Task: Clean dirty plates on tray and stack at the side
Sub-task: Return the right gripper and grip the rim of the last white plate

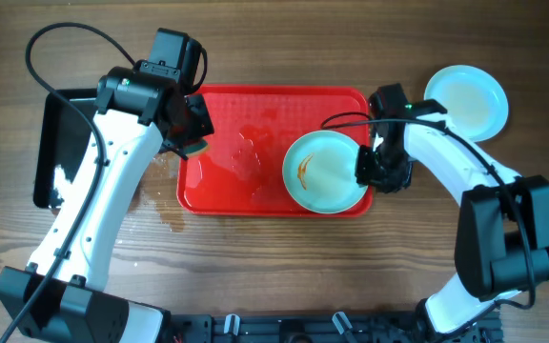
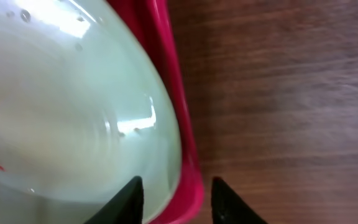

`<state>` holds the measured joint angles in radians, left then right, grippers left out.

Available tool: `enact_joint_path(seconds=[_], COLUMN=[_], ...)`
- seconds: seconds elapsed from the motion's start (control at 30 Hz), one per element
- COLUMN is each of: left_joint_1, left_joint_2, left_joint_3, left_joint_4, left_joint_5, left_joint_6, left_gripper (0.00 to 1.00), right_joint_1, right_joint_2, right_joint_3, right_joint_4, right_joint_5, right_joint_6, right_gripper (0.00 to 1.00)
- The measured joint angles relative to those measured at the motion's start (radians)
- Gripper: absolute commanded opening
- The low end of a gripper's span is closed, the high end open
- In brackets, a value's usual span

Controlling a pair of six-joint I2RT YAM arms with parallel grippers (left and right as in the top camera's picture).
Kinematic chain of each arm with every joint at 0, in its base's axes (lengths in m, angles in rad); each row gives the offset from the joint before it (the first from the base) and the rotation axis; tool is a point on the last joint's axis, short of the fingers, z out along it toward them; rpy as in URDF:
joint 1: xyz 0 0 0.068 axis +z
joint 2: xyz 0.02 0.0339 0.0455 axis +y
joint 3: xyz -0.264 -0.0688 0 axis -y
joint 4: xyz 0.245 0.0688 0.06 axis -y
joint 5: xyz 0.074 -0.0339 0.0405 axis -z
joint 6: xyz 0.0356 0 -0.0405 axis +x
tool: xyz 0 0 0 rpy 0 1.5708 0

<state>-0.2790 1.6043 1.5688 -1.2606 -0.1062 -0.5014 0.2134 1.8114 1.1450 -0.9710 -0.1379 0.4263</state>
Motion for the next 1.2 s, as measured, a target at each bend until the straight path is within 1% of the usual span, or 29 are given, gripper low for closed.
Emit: enact_joint_path(seconds=[0.2,0.37,0.6,0.77,0.97,1.2], left_joint_1=[0.0,0.0,0.0,0.0,0.0,0.0], left_joint_2=[0.0,0.0,0.0,0.0,0.0,0.0], left_joint_3=[0.0,0.0,0.0,0.0,0.0,0.0], left_joint_4=[0.0,0.0,0.0,0.0,0.0,0.0], left_joint_5=[0.0,0.0,0.0,0.0,0.0,0.0], left_joint_6=[0.0,0.0,0.0,0.0,0.0,0.0], left_gripper=[0.04,0.04,0.04,0.04,0.04,0.04], right_joint_1=[0.0,-0.001,0.002,0.005,0.007,0.007], right_joint_2=[0.0,0.0,0.0,0.0,0.0,0.0], right_joint_3=[-0.027,-0.056,-0.066,-0.066,-0.045,-0.016], right_joint_4=[0.026,0.059,0.09,0.084,0.033,0.032], right_joint_5=[-0.023,-0.026,-0.061,-0.066,-0.075,-0.084], right_joint_6=[0.004,0.004,0.008,0.008,0.008,0.008], right_gripper=[0.33,0.3,0.3,0.29,0.29,0.29])
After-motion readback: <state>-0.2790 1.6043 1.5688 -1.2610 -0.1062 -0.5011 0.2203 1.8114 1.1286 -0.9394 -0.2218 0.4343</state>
